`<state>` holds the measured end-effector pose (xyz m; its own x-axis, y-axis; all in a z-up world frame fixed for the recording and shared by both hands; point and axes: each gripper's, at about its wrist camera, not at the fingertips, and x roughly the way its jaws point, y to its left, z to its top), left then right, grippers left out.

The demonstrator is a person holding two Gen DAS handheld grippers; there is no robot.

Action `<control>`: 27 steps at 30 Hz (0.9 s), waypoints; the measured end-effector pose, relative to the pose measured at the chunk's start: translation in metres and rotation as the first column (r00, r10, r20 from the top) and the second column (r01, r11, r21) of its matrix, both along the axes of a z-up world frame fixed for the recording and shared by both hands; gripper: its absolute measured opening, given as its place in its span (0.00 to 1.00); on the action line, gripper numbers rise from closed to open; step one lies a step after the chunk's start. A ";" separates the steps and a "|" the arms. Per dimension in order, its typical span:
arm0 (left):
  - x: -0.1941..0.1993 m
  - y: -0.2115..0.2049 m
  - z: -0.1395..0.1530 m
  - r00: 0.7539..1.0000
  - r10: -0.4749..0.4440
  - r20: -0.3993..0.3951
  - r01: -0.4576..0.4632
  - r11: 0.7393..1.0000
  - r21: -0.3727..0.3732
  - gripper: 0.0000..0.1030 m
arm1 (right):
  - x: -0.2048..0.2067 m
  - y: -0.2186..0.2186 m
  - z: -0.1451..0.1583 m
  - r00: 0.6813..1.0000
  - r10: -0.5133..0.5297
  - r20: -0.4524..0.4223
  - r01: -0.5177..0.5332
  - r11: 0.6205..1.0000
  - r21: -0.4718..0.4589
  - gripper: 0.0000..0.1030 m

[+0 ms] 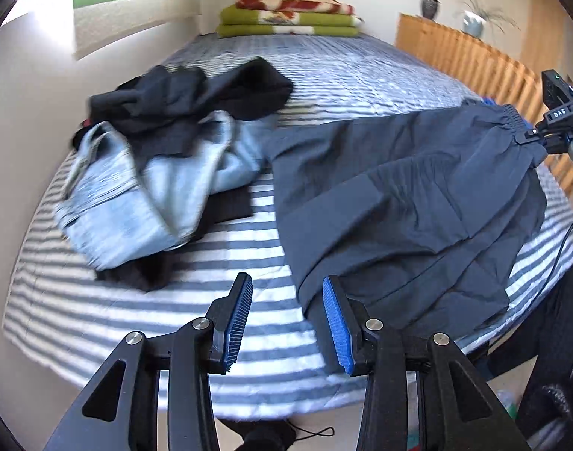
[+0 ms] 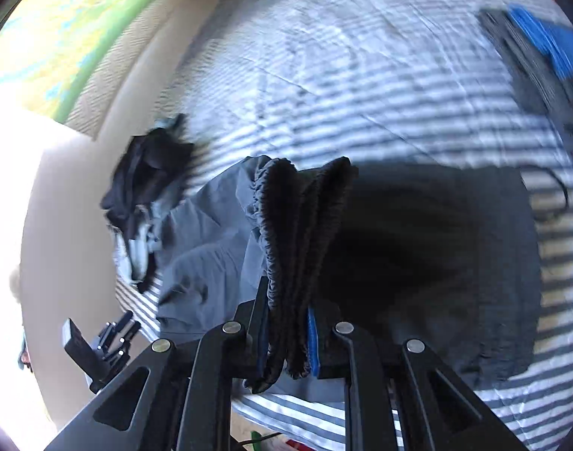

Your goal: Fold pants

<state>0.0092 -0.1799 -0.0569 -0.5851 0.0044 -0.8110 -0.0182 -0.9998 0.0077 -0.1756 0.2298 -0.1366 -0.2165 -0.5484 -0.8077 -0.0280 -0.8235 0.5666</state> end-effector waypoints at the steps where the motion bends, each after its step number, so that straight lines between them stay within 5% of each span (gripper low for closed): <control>1: -0.006 0.007 -0.006 1.000 -0.020 0.011 0.020 1.000 -0.024 0.41 | 0.002 0.009 -0.010 1.000 -0.012 0.021 0.012 1.000 0.014 0.14; 6: -0.019 0.027 -0.020 0.996 -0.074 0.058 0.078 0.995 -0.065 0.41 | 0.012 0.024 -0.041 0.994 -0.046 0.098 0.051 0.997 -0.051 0.14; 14: -0.019 0.013 -0.022 0.996 -0.037 0.079 0.042 0.997 -0.060 0.41 | 0.016 0.016 -0.003 1.000 0.002 0.023 0.003 0.983 -0.184 0.14; 20: -0.011 0.009 -0.015 0.997 -0.032 0.064 0.036 0.998 -0.060 0.41 | 0.002 0.046 -0.043 0.986 -0.091 0.138 0.095 0.995 -0.020 0.14; 27: 0.000 0.013 -0.015 0.996 -0.064 0.062 0.068 0.995 -0.071 0.38 | -0.007 0.039 -0.041 0.993 -0.072 0.092 0.056 0.984 0.167 0.18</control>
<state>0.0087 -0.1667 -0.0721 -0.5358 -0.0189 -0.8441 -0.0867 -0.9932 0.0772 -0.1830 0.2690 -0.1773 -0.1631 -0.3944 -0.9044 -0.1322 -0.8996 0.4162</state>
